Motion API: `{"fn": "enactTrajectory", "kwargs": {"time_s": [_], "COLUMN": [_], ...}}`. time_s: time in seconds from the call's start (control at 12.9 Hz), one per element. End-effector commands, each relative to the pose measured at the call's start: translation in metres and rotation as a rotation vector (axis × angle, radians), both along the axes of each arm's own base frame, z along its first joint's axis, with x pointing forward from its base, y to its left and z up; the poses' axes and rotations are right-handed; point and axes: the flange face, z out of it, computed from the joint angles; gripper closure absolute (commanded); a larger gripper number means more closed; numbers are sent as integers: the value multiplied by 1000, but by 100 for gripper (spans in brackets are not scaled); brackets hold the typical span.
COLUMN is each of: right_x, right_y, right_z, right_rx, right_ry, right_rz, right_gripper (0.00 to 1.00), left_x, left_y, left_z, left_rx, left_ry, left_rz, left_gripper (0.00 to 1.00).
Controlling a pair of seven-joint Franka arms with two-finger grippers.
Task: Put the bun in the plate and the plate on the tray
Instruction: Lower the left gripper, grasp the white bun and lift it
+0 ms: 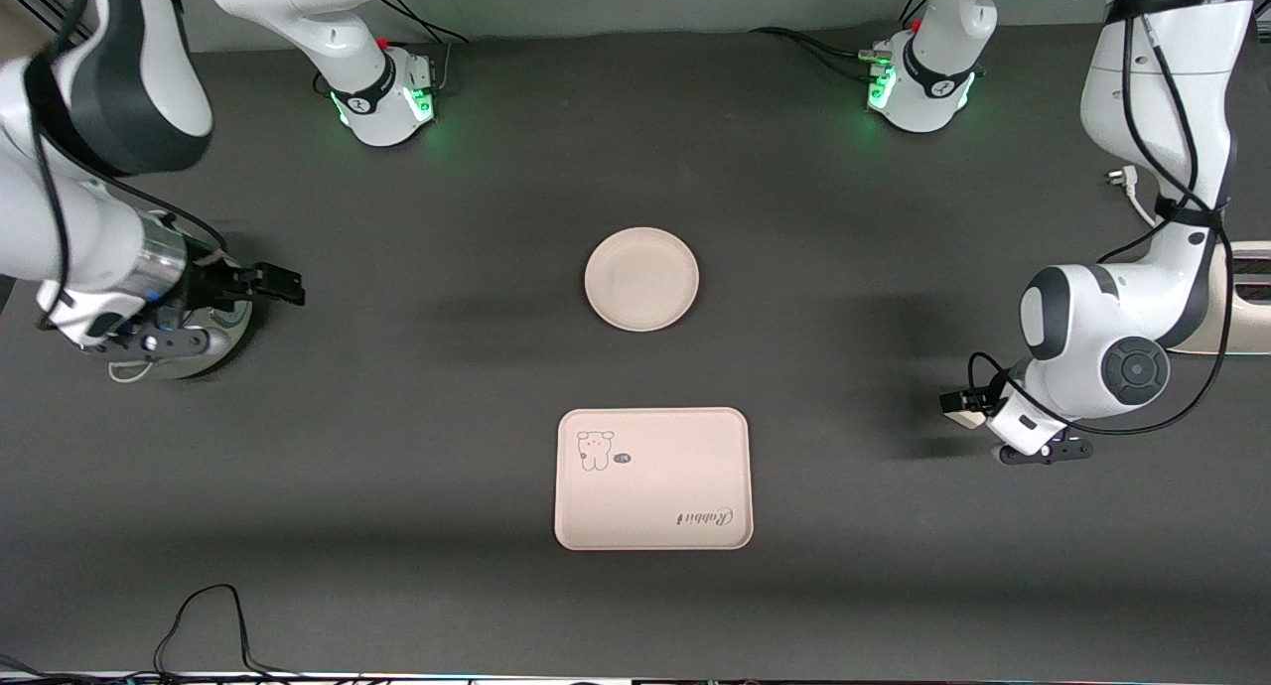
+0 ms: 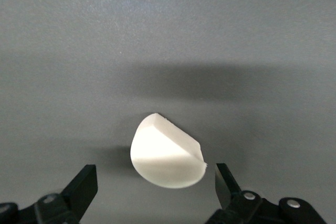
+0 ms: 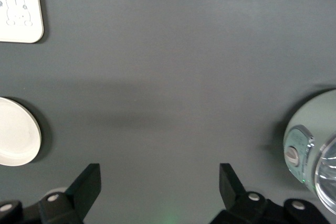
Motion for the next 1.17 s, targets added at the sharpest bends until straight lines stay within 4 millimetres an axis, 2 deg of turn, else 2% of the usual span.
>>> {"fn": "enactTrajectory", "kwargs": {"time_s": [0.0, 0.23, 0.31, 0.39, 0.47, 0.62, 0.78, 0.93, 1.09], "right_x": [3, 1, 3, 2, 1, 2, 7, 9, 10], "right_y": [27, 29, 31, 48, 54, 54, 53, 55, 55], "right_z": [-1, -2, -6, -9, -8, -8, -16, -18, -19], "right_rx": [-24, -21, -22, -33, -36, -37, -37, -35, -34], "right_ry": [6, 20, 21, 25, 23, 18, 12, 7, 4], "right_rz": [39, 35, 18, 26, 37, 38, 32, 32, 31], "right_gripper": [0, 0, 0, 0, 0, 0, 0, 0, 0], "left_x": [-1, -2, -1, -2, -1, -1, -1, -3, -11], "left_y": [2, 1, 1, 0, -1, 0, 1, 2, 8], "left_z": [-10, -19, -18, -19, -18, -17, -8, 23, 77], "left_rx": [-11, -10, -11, -12, -12, -12, -13, -15, -18], "left_ry": [-10, -11, -13, -11, -13, -13, -10, 13, 36], "left_rz": [7, 6, 6, 6, 5, 8, 6, 8, 12], "left_gripper": [0, 2, 27, 93, 100, 100, 100, 100, 100]}}
